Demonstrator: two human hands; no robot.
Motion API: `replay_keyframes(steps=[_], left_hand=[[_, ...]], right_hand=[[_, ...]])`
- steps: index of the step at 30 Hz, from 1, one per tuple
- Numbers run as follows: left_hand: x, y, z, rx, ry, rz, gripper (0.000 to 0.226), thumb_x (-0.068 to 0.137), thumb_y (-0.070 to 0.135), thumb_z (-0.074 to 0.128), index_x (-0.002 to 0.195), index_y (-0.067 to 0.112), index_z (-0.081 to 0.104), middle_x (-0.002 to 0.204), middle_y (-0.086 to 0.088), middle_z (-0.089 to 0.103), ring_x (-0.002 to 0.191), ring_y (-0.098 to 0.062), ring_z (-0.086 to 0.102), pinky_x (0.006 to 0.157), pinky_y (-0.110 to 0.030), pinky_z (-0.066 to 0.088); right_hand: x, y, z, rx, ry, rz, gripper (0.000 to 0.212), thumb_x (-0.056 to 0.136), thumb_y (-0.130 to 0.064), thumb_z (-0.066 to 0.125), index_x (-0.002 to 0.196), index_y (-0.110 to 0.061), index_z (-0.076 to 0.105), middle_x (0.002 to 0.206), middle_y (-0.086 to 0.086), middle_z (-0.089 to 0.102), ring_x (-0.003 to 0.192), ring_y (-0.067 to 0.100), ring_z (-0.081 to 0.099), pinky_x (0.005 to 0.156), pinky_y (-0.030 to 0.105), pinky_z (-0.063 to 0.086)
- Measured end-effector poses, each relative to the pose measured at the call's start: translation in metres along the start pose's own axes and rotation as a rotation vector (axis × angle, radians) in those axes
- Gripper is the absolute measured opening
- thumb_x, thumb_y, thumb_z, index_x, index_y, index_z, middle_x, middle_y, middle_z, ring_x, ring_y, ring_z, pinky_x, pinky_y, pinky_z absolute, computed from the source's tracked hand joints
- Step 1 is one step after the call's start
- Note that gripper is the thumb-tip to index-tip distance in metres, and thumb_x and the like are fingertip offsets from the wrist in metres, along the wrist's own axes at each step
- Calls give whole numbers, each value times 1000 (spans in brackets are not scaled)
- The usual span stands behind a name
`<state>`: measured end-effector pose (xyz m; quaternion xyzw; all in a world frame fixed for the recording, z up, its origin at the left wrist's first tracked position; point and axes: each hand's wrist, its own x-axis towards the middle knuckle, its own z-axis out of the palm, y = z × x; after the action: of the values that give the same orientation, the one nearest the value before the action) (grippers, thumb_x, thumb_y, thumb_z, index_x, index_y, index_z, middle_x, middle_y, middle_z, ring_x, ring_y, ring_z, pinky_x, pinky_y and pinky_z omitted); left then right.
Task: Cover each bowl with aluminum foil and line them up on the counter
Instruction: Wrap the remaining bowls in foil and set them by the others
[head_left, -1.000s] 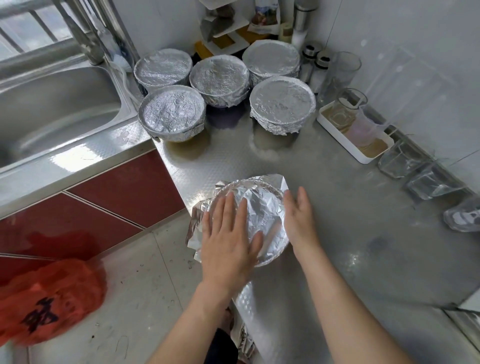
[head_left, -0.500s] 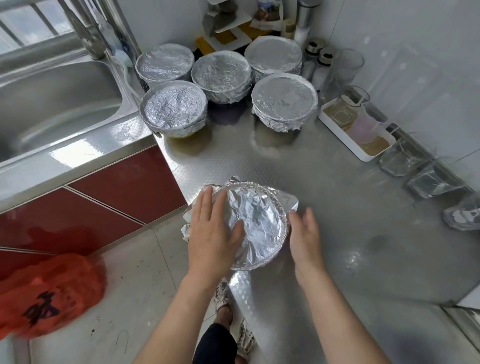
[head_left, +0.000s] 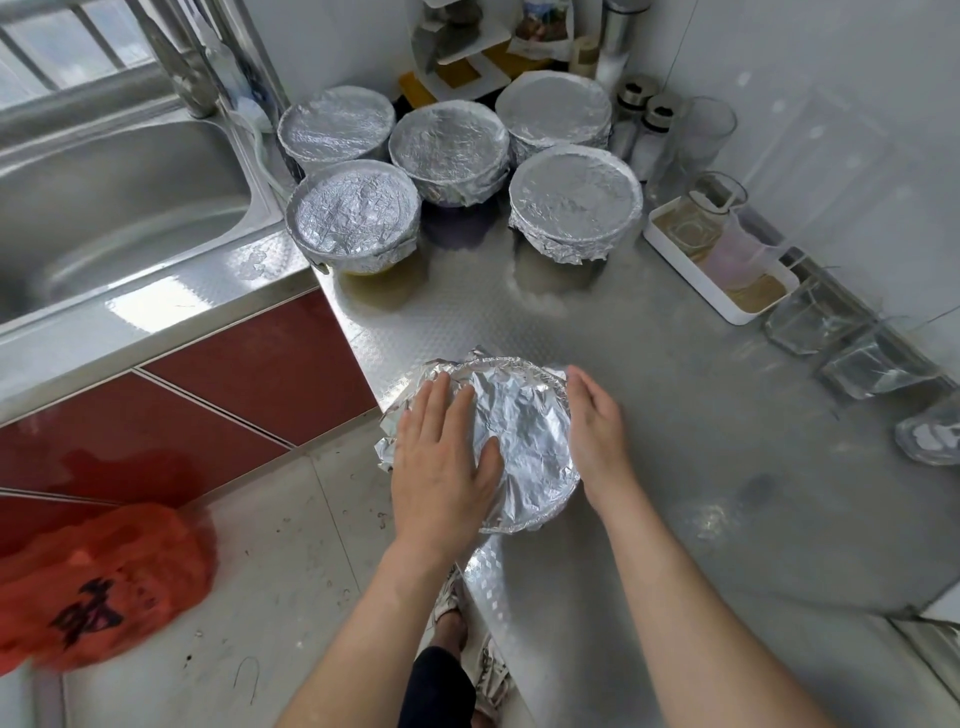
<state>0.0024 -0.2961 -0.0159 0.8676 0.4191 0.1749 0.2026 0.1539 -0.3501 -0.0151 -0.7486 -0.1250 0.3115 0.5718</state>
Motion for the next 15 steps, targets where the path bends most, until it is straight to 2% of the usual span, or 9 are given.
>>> replay_keyframes(steps=[3, 7, 9, 12, 15], left_hand=[[0, 1, 1, 10, -2, 16, 55, 90, 36, 51, 139, 10, 48, 154, -10, 35, 145, -26, 25, 115, -52, 27], [3, -3, 3, -21, -23, 33, 56, 91, 34, 52, 141, 10, 47, 155, -8, 33, 146, -23, 23, 116, -50, 24], [7, -7, 3, -45, -37, 81, 55, 90, 32, 52, 141, 11, 46, 156, -8, 33, 147, -22, 23, 116, -51, 26], [16, -13, -3, -130, -50, 142, 53, 89, 28, 49, 140, 12, 47, 155, -6, 34, 146, -21, 22, 115, -52, 27], [21, -14, -11, -176, -25, 159, 48, 88, 21, 51, 135, 13, 49, 153, -8, 36, 145, -25, 24, 114, -53, 28]], right_hand=[[-2, 2, 2, -14, -6, -30, 35, 103, -25, 41, 122, -5, 62, 122, 7, 65, 115, 14, 58, 105, 32, 42], [-5, 6, 3, -38, 4, -31, 45, 100, -37, 37, 120, -6, 63, 117, 8, 67, 114, 20, 60, 103, 43, 44], [-11, 8, 3, -35, 42, -21, 45, 100, -35, 36, 121, -5, 63, 118, 9, 67, 114, 20, 60, 103, 42, 45], [-27, 14, 8, -53, 186, -14, 39, 103, -27, 35, 121, -7, 63, 117, 9, 67, 113, 22, 61, 100, 40, 46], [-41, 18, 10, -7, 229, 22, 37, 104, -24, 36, 131, -9, 56, 129, 2, 60, 118, 12, 54, 103, 30, 41]])
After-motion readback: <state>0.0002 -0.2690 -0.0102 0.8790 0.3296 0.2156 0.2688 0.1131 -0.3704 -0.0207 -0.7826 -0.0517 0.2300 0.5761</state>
